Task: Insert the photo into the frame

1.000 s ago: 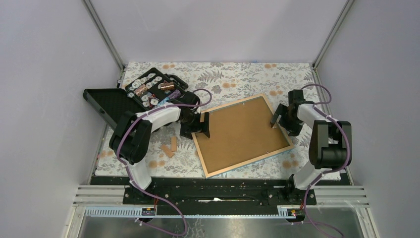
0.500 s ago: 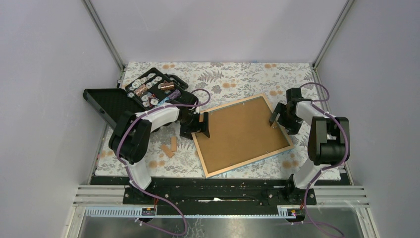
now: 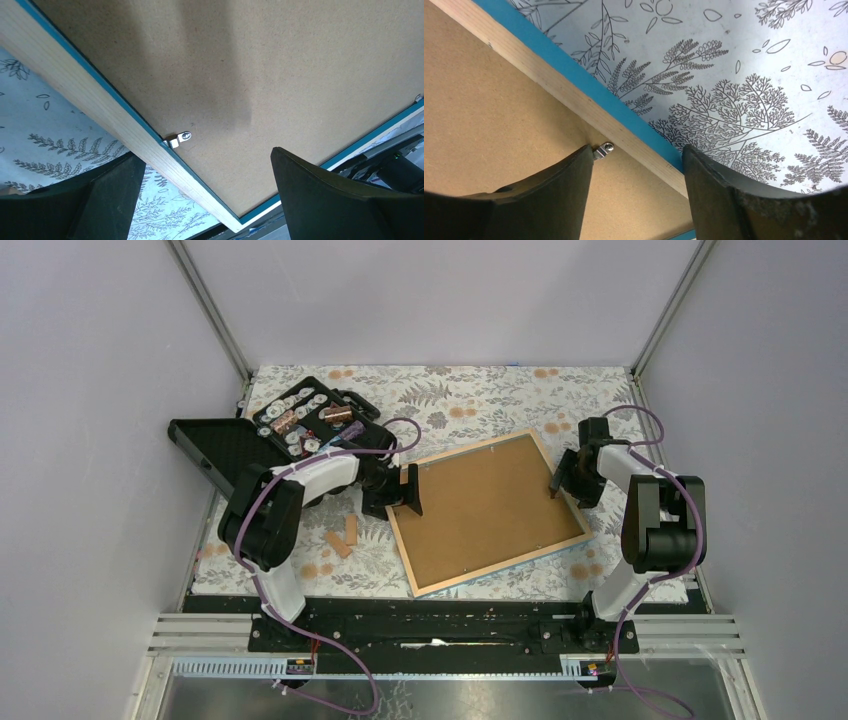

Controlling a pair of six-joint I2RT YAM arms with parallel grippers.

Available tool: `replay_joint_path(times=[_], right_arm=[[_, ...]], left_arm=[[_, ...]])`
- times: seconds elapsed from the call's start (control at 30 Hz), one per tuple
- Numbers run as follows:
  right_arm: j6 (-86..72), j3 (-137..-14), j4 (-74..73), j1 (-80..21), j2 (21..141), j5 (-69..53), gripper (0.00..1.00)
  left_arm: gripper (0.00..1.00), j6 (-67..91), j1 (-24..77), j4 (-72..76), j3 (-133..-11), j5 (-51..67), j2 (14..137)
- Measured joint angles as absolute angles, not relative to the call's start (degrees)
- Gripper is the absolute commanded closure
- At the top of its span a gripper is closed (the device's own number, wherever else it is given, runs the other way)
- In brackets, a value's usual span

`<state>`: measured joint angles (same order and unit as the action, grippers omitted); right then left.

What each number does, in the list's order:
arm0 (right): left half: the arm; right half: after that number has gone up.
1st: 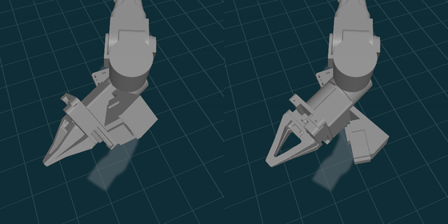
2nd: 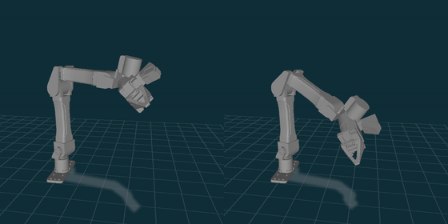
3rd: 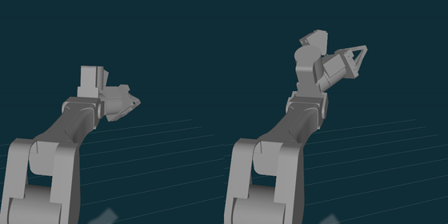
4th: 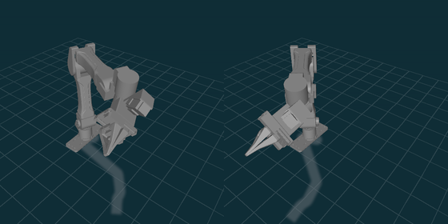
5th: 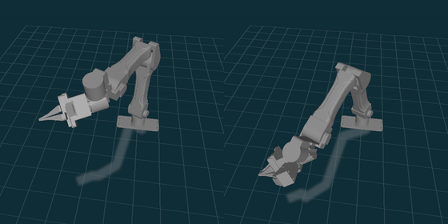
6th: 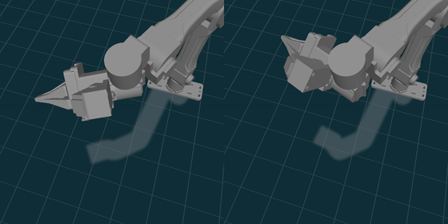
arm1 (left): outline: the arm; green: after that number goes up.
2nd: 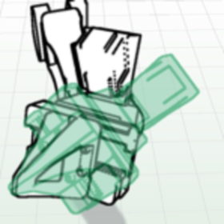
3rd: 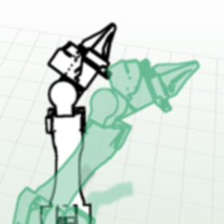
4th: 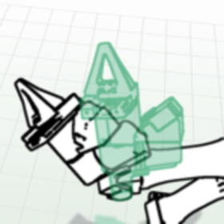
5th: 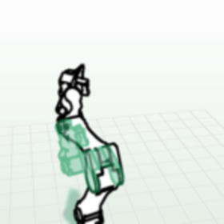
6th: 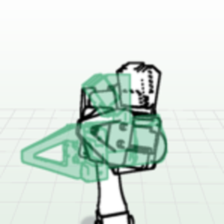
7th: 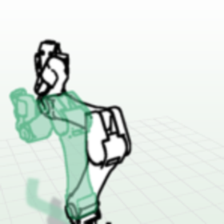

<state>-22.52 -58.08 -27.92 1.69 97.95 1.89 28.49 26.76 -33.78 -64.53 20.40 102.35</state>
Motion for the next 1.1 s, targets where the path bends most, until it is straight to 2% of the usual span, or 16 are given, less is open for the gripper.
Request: replay_joint_path(times=[0.17, 0.3, 0.33, 0.37, 0.4, 0.47, 0.57, 0.63, 0.73, 1.1], right_arm=[[-20.6, -57.8, -26.0, 1.8, 97.4, 1.1, 0.67], [-18.2, -57.5, -25.4, 1.9, 97.0, 0.3, 0.80], [-17.4, -57.5, -25.5, 1.8, 96.9, 0.1, 0.81], [-16.7, -57.5, -25.5, 1.8, 96.9, -0.2, 0.80], [-16.1, -57.5, -25.5, 1.8, 96.8, -0.5, 0.72], [-15.5, -57.5, -25.6, 1.7, 96.7, -0.7, 0.46], [-17.8, -57.5, -26.3, 1.8, 96.7, -1.3, 0.33], [-18.7, -57.6, -27.7, 1.7, 96.7, -1.7, 0.28], [-19.5, -58.5, -29.7, 1.7, 96.7, -1.7, 0.24], [-21.0, -60.3, -32.1, 1.7, 98.7, -0.9, 0.25]], left_arm=[[0.01, 28.3, 26.3, -33.1, -64.3, 19.7, 101.8], [0.01, 28.3, 25.9, -32.9, -64.1, 19.2, 101.2], [0.02, 28.3, 25.9, -32.8, -64.1, 19.1, 101.1], [0.01, 28.3, 25.8, -32.7, -64.1, 19.0, 101.1], [0.01, 28.3, 25.8, -32.5, -64.1, 19.0, 101.0], [0.01, 28.3, 25.8, -32.4, -64.1, 19.0, 101.0], [0.01, 28.3, 25.8, -32.4, -64.1, 19.3, 101.0], [0.01, 28.3, 25.9, -32.3, -64.1, 19.6, 101.0], [0.01, 28.4, 25.9, -32.0, -64.1, 20.1, 101.0], [0.02, 28.5, 25.9, -31.4, -63.6, 20.7, 100.6]])
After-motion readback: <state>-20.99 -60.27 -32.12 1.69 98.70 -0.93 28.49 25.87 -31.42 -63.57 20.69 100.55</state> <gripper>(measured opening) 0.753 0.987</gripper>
